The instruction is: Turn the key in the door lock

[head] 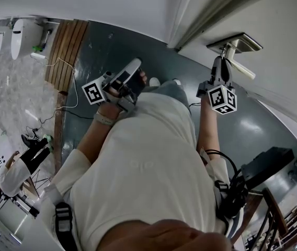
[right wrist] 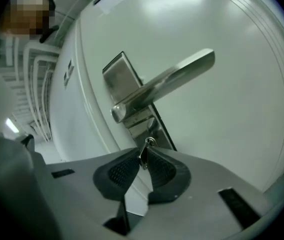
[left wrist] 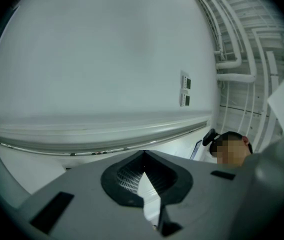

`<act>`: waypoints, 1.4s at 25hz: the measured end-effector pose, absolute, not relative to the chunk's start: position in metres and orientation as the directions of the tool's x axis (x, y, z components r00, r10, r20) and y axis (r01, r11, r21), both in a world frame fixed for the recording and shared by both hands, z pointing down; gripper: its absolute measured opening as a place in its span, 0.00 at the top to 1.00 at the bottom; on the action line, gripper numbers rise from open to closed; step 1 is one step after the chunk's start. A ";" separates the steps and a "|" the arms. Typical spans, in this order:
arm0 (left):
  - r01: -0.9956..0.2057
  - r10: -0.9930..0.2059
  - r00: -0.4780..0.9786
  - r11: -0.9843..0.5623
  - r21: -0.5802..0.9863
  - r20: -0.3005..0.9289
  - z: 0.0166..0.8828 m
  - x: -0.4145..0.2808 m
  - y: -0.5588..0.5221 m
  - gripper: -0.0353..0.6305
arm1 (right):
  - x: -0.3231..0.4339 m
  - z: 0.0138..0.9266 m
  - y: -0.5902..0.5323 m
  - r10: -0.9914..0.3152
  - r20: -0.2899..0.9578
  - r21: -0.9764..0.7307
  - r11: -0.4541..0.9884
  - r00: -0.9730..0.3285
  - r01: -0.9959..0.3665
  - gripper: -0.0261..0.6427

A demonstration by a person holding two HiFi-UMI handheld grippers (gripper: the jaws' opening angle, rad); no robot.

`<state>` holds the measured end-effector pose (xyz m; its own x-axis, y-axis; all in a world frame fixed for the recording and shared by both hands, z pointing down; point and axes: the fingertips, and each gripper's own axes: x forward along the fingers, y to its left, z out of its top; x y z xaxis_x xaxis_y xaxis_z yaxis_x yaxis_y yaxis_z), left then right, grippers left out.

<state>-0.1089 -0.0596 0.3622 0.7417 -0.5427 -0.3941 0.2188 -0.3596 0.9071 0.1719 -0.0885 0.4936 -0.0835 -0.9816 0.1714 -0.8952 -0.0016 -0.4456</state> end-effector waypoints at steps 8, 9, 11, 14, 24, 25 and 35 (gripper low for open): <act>0.222 -0.543 0.742 -0.355 0.908 -0.394 0.363 -0.109 -0.061 0.93 | 0.175 0.493 -0.088 -0.990 0.099 -0.756 -0.013 -0.095 -0.654 0.87; 0.223 -0.543 0.741 -0.354 0.908 -0.394 0.364 -0.109 -0.061 0.93 | 0.176 0.492 -0.089 -0.991 0.089 -0.772 -0.006 -0.098 -0.635 0.87; 0.226 -0.543 0.741 -0.352 0.908 -0.395 0.364 -0.108 -0.061 0.93 | 0.178 0.492 -0.089 -0.992 0.073 -0.808 -0.001 -0.099 -0.590 0.87; 0.230 -0.541 0.742 -0.349 0.909 -0.395 0.365 -0.107 -0.062 0.93 | 0.180 0.502 -0.084 -0.993 0.097 -0.899 -0.060 -0.063 -0.433 0.87; 0.238 -0.542 0.740 -0.341 0.909 -0.397 0.366 -0.107 -0.063 0.93 | 0.186 0.513 -0.084 -1.000 0.006 -1.000 -0.007 -0.027 0.029 0.88; 0.240 -0.543 0.740 -0.340 0.909 -0.398 0.367 -0.107 -0.063 0.93 | 0.187 0.514 -0.084 -1.000 -0.009 -0.997 0.008 -0.020 0.083 0.88; 0.242 -0.537 0.745 -0.336 0.910 -0.396 0.368 -0.103 -0.064 0.93 | 0.190 0.527 -0.084 -0.994 -0.108 -0.931 0.111 0.029 0.349 0.90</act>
<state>-0.1033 -0.0635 0.3678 0.7449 -0.5367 -0.3963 0.2420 -0.3362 0.9102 0.1905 -0.0841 0.5274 0.0287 -0.9938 -0.1076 0.3487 0.1108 -0.9307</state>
